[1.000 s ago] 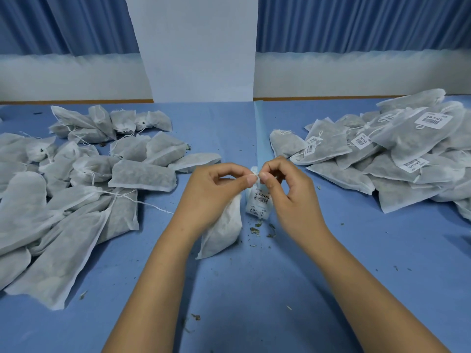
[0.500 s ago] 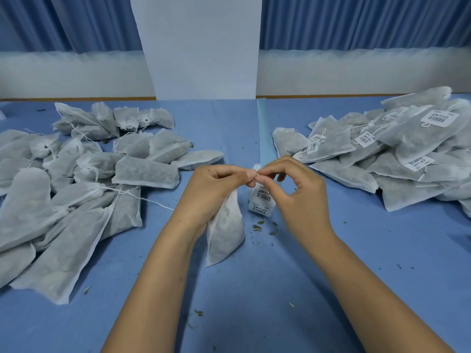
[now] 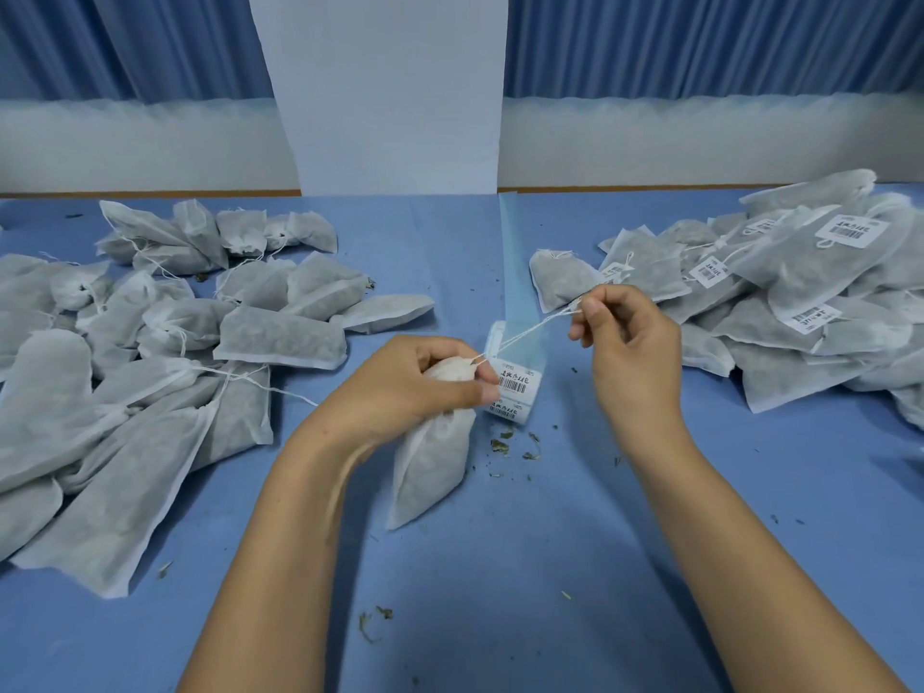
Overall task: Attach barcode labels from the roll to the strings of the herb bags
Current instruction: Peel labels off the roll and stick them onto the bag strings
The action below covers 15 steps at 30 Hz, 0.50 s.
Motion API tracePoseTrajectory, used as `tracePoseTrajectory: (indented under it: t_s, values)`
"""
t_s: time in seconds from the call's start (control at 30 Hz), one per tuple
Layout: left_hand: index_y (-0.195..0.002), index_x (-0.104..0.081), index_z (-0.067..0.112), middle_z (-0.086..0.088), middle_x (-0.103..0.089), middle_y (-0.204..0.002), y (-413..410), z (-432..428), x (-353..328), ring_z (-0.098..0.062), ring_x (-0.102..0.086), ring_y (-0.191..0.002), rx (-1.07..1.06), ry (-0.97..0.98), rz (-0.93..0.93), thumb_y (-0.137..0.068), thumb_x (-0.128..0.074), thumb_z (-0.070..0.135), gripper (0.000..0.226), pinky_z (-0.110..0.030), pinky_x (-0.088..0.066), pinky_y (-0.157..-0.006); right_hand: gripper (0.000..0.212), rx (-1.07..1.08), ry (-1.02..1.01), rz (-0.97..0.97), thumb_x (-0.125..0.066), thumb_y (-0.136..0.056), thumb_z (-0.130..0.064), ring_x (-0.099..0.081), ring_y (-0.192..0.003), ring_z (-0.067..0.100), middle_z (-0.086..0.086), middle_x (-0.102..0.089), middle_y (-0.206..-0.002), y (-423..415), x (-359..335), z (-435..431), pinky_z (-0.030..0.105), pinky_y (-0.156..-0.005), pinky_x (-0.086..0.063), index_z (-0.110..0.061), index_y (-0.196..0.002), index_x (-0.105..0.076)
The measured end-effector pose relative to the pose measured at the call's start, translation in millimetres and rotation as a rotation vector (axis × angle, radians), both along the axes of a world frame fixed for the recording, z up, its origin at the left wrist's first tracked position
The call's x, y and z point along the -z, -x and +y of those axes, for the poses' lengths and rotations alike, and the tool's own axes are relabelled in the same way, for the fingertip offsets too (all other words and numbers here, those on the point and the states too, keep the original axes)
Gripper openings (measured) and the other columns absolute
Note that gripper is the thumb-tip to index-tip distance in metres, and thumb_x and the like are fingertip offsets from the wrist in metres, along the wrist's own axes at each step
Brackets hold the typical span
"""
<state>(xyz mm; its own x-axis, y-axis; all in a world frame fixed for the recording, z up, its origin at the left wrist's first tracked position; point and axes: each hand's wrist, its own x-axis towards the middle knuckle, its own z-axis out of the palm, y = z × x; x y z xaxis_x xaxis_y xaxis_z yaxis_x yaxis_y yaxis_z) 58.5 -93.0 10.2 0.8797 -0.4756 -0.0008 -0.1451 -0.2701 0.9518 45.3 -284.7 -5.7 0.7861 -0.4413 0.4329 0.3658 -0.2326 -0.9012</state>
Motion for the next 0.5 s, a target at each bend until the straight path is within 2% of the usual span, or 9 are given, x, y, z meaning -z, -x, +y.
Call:
tracePoseTrajectory:
  t_s: [0.07, 0.1, 0.17, 0.23, 0.33, 0.4, 0.5]
  values:
    - [-0.078, -0.073, 0.028, 0.015, -0.063, -0.069, -4, 3, 3, 0.001, -0.051, -0.057, -0.058, -0.054, 0.015, -0.084, -0.071, 0.013, 0.017, -0.007, -0.038, -0.054, 0.012, 0.018, -0.082, 0.011, -0.05, -0.096, -0.002, -0.051, -0.055, -0.005, -0.003, -0.057, -0.064, 0, 0, 1, 0.01, -0.064, -0.04, -0.005, -0.086, -0.058]
    - [-0.082, -0.072, 0.028, 0.016, -0.063, -0.071, -5, 3, 4, 0.001, -0.052, -0.059, -0.102, -0.05, 0.021, -0.088, -0.066, 0.012, 0.018, -0.009, -0.039, -0.056, 0.012, 0.026, -0.095, 0.005, -0.05, -0.096, -0.003, -0.052, -0.056, -0.006, -0.003, -0.058, -0.065, 1, -1, 3, 0.01, -0.064, -0.04, -0.006, -0.087, -0.058]
    - [-0.096, -0.071, 0.024, 0.013, -0.069, -0.08, -9, 3, 5, -0.001, -0.063, -0.073, -0.18, 0.039, 0.043, -0.093, -0.058, 0.01, 0.02, -0.016, -0.048, -0.075, 0.012, 0.037, -0.034, -0.05, -0.05, -0.096, -0.004, -0.053, -0.061, -0.005, -0.002, -0.058, -0.07, 6, -1, 12, 0.01, -0.066, -0.04, -0.008, -0.086, -0.056]
    - [-0.108, -0.068, 0.013, 0.003, -0.073, -0.093, -10, -1, 7, -0.01, -0.07, -0.086, -0.271, 0.202, 0.079, -0.097, -0.053, 0.008, 0.019, -0.029, -0.052, -0.092, 0.013, 0.036, 0.128, -0.167, -0.05, -0.095, -0.001, -0.053, -0.07, 0.0, 0.0, -0.057, -0.077, 16, -1, 26, 0.015, -0.07, -0.041, -0.009, -0.085, -0.055]
    - [-0.114, -0.065, 0.009, -0.003, -0.075, -0.103, -11, -5, 8, -0.015, -0.072, -0.093, -0.421, 0.36, 0.029, -0.099, -0.048, 0.007, 0.023, -0.026, -0.056, -0.085, 0.011, -0.077, 0.448, -0.353, -0.05, -0.092, 0.0, -0.048, -0.076, 0.007, 0.002, -0.054, -0.082, 28, 4, 47, 0.014, -0.073, -0.038, -0.003, -0.082, -0.056]
    - [-0.113, -0.065, 0.01, -0.005, -0.074, -0.107, -11, -5, 7, -0.016, -0.071, -0.097, -0.486, 0.464, -0.005, -0.101, -0.044, 0.007, 0.025, -0.026, -0.057, -0.083, 0.016, -0.196, 0.615, -0.398, -0.048, -0.093, -0.002, -0.047, -0.077, 0.013, 0.006, -0.053, -0.081, 31, 10, 56, 0.015, -0.075, -0.037, 0.001, -0.081, -0.057]
    - [-0.118, -0.062, 0.013, -0.007, -0.071, -0.114, -14, -1, 4, -0.019, -0.069, -0.104, -0.474, 0.611, 0.005, -0.104, -0.041, 0.012, 0.026, -0.034, -0.054, -0.091, 0.014, -0.256, 0.699, -0.353, -0.05, -0.093, 0.003, -0.047, -0.076, 0.019, 0.009, -0.053, -0.082, 27, 15, 58, 0.023, -0.074, -0.04, 0.002, -0.081, -0.057]
